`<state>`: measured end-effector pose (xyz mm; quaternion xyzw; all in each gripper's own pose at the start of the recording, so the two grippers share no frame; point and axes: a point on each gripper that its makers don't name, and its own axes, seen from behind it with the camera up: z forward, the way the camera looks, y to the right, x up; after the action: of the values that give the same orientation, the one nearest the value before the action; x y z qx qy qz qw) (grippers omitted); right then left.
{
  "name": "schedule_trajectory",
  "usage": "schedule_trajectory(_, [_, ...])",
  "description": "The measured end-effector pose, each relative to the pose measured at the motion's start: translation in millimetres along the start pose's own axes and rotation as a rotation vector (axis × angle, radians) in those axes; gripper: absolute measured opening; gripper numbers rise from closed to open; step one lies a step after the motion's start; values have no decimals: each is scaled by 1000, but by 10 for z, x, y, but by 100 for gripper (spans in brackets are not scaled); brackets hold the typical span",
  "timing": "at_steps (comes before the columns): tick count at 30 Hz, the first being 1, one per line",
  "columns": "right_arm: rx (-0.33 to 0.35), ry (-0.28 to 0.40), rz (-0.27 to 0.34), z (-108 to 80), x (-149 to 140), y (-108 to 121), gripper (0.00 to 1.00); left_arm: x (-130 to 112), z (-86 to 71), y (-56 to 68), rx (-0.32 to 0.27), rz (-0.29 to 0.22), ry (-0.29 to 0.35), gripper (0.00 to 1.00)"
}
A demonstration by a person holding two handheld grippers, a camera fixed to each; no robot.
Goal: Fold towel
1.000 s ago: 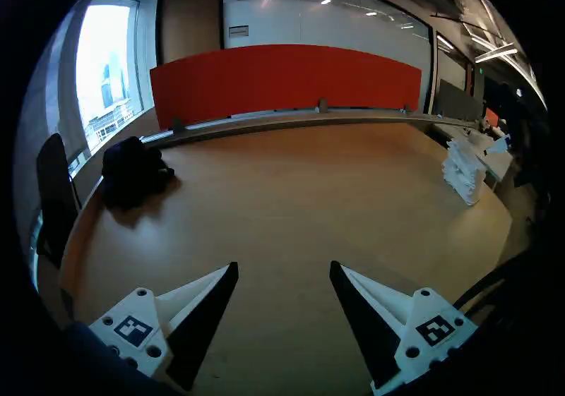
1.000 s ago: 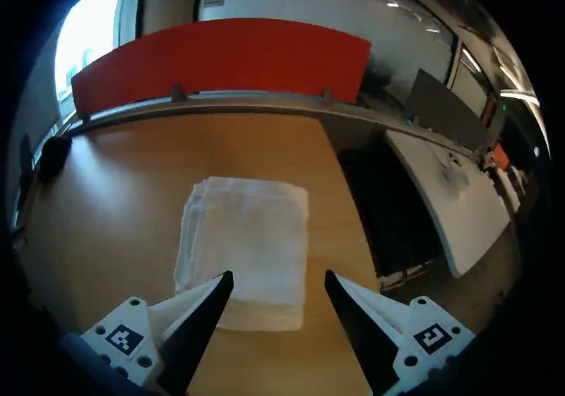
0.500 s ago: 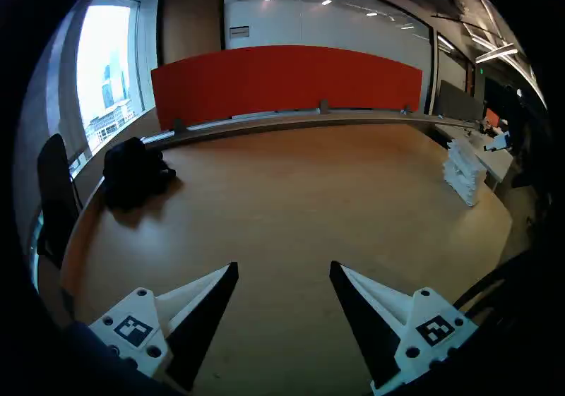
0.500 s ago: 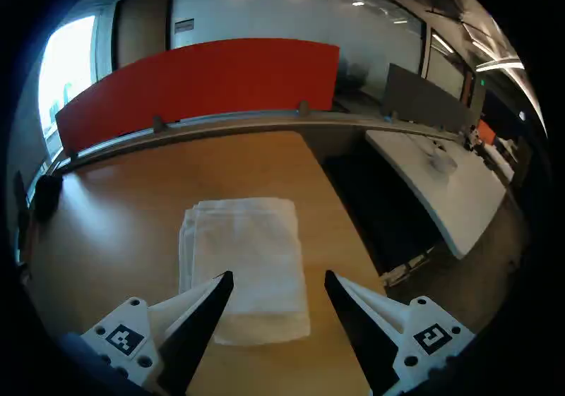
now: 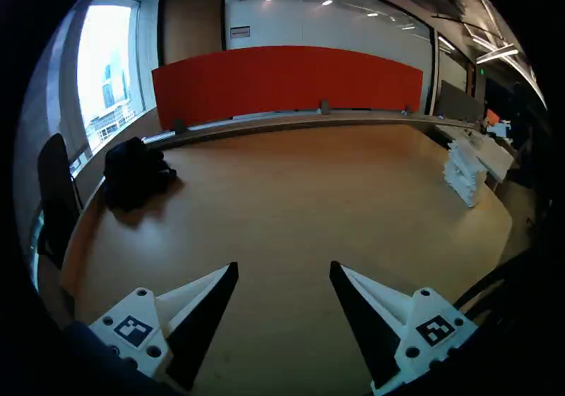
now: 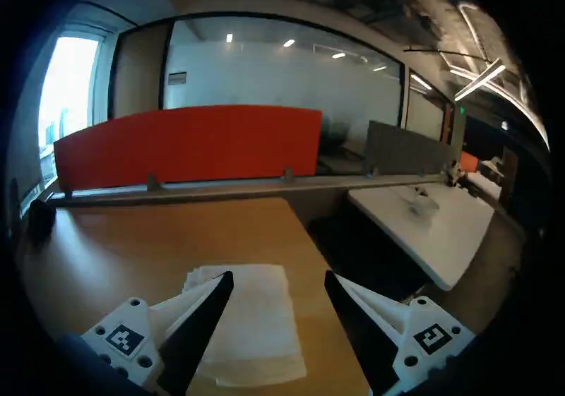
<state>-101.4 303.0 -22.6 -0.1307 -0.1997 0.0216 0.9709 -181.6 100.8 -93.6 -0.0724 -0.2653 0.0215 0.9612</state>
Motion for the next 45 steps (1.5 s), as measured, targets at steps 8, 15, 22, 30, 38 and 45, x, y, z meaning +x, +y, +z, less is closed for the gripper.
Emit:
schedule_trajectory(8, [4,146,16,-37,310,-122,100,9,5,2,1,-6,2,96])
schedule_trajectory(15, [19,183,22,-39,391,-223,100,39,11,-19,6,-5,7,96])
schedule_trajectory(22, [21,211,13,-54,509,-303,100,49,22,-35,11,-14,14,96])
schedule_trajectory(30, [59,244,-6,-115,657,-576,100,73,53,-71,17,-29,25,96])
schedule_trajectory(38, [128,265,-9,-202,758,-1044,100,231,100,-144,24,-50,66,96])
schedule_trajectory(45, [184,269,-11,-270,783,-1472,100,549,154,-314,47,-57,134,96])
